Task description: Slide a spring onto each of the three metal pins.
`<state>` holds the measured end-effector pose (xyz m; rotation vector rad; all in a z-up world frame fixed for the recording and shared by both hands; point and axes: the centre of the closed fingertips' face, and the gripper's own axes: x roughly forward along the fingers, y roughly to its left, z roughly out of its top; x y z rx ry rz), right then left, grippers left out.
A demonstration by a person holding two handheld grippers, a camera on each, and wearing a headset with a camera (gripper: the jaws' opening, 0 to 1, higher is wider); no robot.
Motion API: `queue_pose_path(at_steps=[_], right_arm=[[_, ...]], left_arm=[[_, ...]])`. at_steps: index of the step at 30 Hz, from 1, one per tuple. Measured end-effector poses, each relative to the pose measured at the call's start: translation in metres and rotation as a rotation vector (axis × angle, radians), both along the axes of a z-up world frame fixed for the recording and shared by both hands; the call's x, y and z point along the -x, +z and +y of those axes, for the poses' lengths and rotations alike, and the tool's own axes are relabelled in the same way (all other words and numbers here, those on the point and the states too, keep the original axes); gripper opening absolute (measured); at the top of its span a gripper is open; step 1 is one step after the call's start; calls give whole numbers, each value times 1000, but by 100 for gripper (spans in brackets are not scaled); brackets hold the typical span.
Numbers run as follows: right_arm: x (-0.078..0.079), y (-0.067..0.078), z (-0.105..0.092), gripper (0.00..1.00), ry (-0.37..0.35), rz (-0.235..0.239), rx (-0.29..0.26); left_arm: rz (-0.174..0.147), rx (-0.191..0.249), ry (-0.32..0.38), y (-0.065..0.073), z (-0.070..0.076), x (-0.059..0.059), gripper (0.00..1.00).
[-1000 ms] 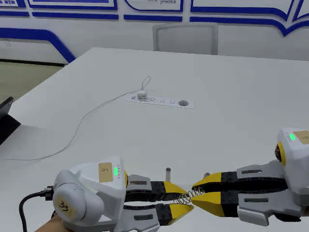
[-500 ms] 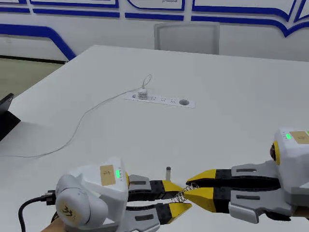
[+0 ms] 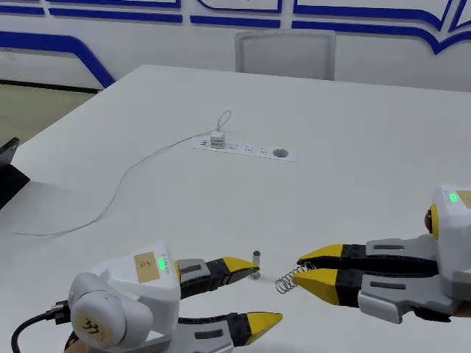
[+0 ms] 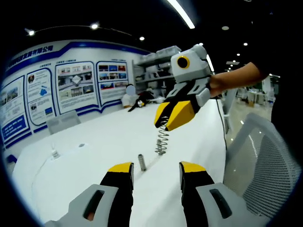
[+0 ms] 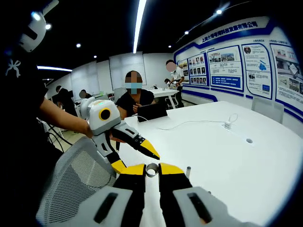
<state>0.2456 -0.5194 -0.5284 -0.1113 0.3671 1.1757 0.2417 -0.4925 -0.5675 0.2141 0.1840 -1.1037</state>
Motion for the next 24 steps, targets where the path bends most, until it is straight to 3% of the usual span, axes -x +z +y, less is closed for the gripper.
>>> queue_pose_path(at_steps=[7, 15, 21, 24], right_arm=[[-6, 0, -2, 10, -20, 6, 5], [-17, -3, -2, 10, -41, -5, 41], [-34, -4, -3, 10, -63, -13, 58], [-41, -4, -1, 10, -69, -17, 66]], left_arm=[[13, 5, 86, -5, 20, -8, 59], [40, 22, 141, -11, 35, -10, 68], [62, 31, 158, -15, 38, -10, 85], [67, 42, 172, -15, 39, -12, 87]])
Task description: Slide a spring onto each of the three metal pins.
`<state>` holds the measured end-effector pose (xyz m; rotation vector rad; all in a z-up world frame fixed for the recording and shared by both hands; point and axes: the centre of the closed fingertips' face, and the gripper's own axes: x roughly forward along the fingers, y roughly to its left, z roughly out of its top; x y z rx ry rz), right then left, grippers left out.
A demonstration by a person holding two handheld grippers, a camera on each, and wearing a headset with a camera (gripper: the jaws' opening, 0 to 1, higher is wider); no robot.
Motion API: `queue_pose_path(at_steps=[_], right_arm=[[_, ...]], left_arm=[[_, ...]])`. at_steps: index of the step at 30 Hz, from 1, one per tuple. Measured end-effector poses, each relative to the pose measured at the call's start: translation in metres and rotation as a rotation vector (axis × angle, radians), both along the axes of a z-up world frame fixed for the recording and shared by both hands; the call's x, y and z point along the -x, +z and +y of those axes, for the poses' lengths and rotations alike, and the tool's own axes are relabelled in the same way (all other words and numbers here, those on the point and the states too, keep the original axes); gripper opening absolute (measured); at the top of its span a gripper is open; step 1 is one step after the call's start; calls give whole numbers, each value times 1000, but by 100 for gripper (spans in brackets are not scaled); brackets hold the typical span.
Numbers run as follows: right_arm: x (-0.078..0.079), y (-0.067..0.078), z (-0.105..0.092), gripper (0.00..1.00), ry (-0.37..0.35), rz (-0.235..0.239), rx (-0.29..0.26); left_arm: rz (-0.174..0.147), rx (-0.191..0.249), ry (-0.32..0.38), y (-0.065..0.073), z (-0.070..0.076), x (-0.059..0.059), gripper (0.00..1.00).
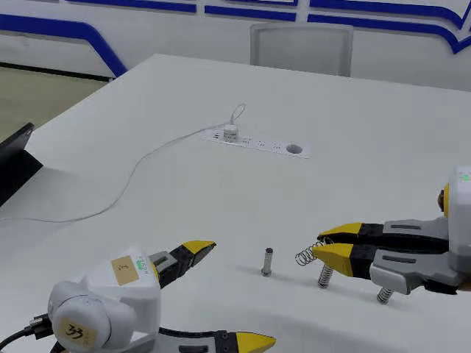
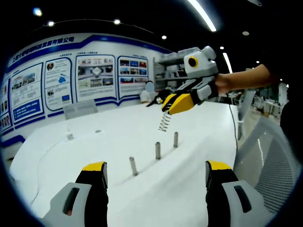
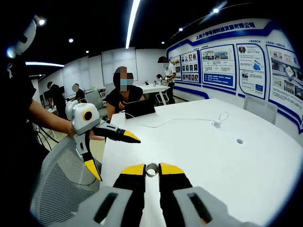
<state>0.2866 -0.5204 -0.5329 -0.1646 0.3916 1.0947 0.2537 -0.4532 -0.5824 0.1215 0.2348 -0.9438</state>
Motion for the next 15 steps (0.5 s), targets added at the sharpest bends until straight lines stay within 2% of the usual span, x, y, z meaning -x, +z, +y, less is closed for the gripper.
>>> queue_pose_path(at_steps=[3, 9, 15], right_arm=[[-6, 0, 2, 10, -3, -4, 6], [-18, -1, 5, 10, -5, -13, 23], [-29, -6, 8, 11, -8, -13, 40]], left_arm=[[11, -4, 14, -3, 2, -1, 90], [30, 27, 45, -1, 7, -5, 94], [33, 54, 81, 3, 15, -9, 96]])
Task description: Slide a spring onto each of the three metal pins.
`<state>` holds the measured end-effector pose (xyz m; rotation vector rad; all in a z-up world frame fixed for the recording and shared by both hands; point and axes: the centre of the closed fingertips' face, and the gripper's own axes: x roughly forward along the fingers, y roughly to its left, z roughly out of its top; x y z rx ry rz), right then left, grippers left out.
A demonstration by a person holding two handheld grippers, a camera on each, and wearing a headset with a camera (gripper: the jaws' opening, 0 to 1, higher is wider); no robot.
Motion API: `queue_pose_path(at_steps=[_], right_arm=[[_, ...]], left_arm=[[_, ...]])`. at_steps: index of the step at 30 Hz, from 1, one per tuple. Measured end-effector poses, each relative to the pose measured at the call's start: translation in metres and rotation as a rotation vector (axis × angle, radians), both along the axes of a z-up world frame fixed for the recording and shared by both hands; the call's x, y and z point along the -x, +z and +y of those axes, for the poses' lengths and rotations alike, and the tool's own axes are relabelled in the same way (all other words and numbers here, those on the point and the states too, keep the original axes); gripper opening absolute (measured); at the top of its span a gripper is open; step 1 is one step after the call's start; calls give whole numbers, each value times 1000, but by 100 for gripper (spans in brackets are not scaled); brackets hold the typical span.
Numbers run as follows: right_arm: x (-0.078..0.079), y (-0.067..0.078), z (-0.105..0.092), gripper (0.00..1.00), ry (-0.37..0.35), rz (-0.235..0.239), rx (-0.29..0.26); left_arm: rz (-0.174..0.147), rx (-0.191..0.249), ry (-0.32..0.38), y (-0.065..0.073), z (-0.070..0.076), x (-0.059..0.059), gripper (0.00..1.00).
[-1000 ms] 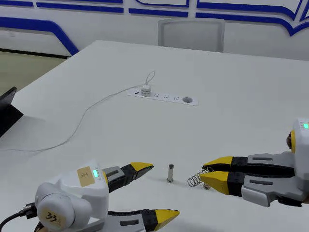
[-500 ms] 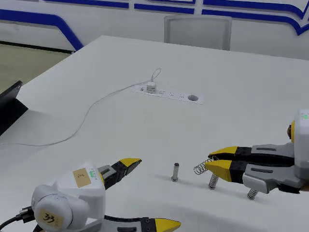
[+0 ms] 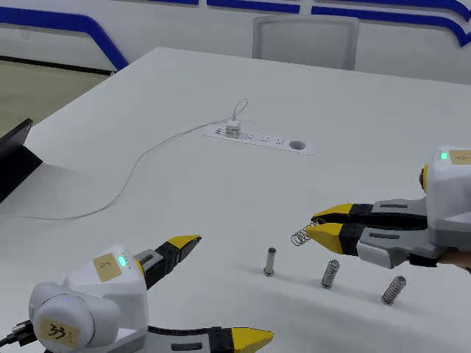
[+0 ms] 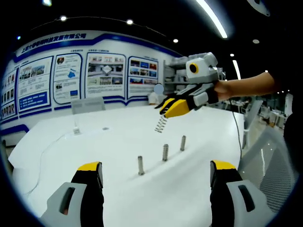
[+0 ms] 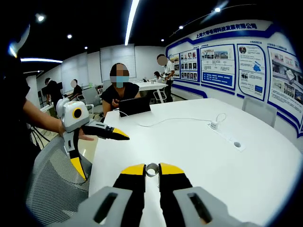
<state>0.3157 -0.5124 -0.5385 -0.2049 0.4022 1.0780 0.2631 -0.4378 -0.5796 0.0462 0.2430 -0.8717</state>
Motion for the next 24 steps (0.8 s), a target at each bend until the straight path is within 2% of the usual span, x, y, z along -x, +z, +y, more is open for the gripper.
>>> queue_pose_path(at_steps=[6, 8, 10, 13, 21, 24], right_arm=[[-12, -13, 6, 11, -25, 30, 8], [-16, -18, 9, 11, -30, 37, 20], [-20, -24, 11, 11, -30, 42, 37], [-25, -32, 13, 11, -26, 46, 78], [-33, -60, 21, 11, -9, 75, 169], [-34, -64, 24, 11, 4, 65, 201]], left_arm=[[15, 5, 8, -2, -2, 0, 98], [29, 0, 6, -6, -4, 0, 100], [53, -16, -2, -13, -5, 2, 100], [53, -31, -7, -15, -5, 3, 100], [66, 2, 12, -11, -3, 1, 100], [72, 2, 11, -12, -3, 2, 100]])
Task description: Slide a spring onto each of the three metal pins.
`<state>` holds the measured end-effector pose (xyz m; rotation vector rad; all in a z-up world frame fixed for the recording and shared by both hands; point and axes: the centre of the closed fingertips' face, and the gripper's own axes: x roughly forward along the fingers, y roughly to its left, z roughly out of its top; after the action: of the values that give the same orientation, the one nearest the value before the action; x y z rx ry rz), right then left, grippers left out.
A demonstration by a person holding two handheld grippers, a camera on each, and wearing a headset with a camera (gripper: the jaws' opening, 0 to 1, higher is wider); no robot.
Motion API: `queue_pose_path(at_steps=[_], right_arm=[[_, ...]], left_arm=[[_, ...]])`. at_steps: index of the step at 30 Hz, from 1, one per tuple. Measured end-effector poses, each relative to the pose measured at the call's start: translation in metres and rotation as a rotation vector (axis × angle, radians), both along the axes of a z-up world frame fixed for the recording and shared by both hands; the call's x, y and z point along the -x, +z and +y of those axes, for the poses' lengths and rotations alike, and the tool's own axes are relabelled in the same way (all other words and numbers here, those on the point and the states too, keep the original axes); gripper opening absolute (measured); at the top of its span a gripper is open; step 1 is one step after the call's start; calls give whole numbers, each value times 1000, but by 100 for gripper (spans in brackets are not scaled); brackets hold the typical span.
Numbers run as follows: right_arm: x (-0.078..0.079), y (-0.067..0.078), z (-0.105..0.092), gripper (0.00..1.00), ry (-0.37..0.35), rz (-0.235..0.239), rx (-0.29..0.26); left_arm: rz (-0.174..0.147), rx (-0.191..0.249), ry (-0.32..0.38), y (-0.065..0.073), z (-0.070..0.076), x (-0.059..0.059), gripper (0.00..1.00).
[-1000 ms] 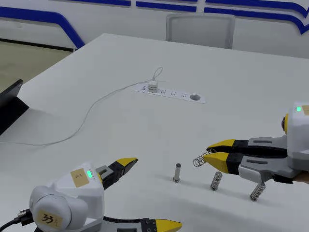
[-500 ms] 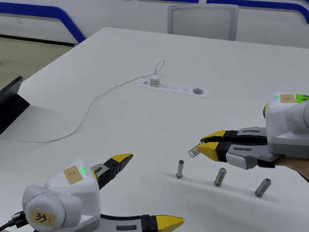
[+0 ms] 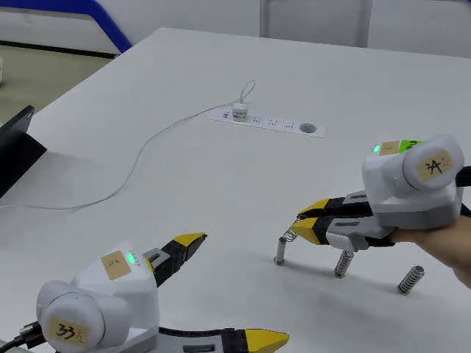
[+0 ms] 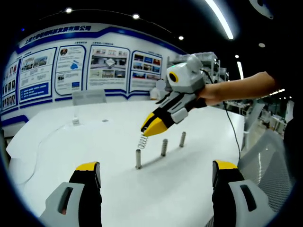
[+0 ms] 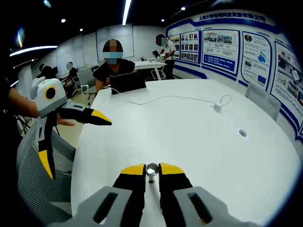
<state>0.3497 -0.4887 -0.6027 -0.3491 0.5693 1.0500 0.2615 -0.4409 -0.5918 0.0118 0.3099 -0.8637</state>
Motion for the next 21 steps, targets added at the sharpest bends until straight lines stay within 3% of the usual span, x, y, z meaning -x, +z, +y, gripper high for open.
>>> queue_pose_path(at_steps=[11, 15, 21], right_arm=[[-2, -9, 3, 11, 31, -1, 45], [0, -16, 5, 11, 61, -11, 93], [-3, -14, 9, 11, 63, -9, 94]], left_arm=[[19, 13, 9, -2, 1, -1, 100], [21, 16, 5, -2, 0, -1, 100], [27, 21, 10, -2, 1, -2, 100]])
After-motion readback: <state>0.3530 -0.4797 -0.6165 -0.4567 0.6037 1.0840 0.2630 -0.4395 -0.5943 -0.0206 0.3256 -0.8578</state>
